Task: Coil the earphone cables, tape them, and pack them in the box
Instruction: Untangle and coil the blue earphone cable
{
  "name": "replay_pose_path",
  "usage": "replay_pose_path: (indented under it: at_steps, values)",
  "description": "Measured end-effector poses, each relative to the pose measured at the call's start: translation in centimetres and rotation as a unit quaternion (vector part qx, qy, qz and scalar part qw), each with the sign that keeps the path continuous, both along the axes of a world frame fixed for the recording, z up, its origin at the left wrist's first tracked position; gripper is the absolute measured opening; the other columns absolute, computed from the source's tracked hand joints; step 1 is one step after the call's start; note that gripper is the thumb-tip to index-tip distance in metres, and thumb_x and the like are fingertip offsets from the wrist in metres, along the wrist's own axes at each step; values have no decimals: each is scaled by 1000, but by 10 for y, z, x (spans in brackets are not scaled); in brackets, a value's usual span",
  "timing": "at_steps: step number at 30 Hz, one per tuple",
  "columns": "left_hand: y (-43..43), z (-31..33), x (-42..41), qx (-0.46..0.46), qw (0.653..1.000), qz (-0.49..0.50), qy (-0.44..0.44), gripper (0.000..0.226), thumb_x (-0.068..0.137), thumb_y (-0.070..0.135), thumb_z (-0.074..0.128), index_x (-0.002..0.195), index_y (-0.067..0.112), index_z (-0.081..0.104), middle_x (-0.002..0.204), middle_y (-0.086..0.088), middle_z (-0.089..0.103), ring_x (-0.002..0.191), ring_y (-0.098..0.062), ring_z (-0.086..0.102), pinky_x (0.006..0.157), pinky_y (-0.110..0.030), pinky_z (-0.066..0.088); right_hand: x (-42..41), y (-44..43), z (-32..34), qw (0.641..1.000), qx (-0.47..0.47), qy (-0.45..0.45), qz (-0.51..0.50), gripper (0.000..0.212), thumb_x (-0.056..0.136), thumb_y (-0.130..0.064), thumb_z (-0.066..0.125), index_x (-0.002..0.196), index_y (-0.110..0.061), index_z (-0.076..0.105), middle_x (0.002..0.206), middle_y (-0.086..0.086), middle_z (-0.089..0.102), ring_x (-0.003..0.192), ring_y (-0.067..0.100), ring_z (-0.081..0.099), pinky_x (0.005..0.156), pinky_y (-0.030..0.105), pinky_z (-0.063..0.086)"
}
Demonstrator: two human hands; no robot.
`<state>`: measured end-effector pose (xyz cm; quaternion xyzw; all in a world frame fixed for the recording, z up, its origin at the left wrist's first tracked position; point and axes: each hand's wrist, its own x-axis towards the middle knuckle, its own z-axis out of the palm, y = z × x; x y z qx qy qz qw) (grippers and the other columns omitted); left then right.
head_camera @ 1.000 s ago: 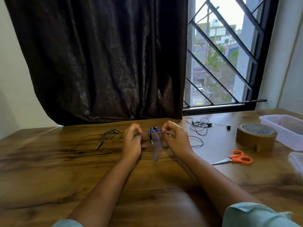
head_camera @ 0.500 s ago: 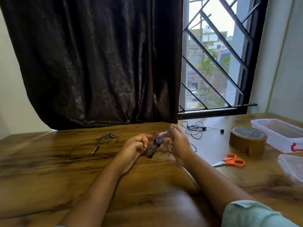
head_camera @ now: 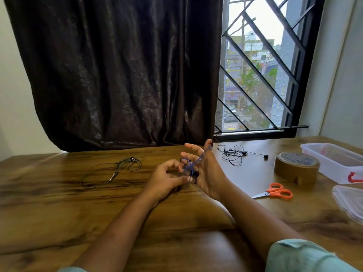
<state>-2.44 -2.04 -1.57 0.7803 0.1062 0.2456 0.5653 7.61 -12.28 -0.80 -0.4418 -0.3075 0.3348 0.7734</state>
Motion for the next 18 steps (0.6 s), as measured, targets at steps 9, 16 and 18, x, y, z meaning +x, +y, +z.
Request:
replay_pose_path:
  at_steps: [9,16,18]
  values:
    - [-11,1,7,-24,996,-22,-86,17,95,14,49,101,12,65,85,-7,67,72,-20,62,59,-25,50,-3,3,-3,996,-42,-44,-61,60,90,-64,29,99,-16,64,88,8,66,69,17,64,55,28,53]
    - [-3,9,3,-156,985,8,-68,16,96,13,47,94,13,63,86,-2,68,69,-4,65,54,-16,51,22,-10,-2,946,-208,-146,-201,12,94,-17,58,86,-10,53,64,5,56,32,4,43,31,15,30]
    - [2,11,2,-202,975,27,-85,9,94,10,51,98,14,57,87,-4,70,73,-11,65,55,-20,53,27,-12,-4,942,-226,-177,-174,19,88,-14,67,82,-12,48,61,5,54,35,5,42,32,16,31]
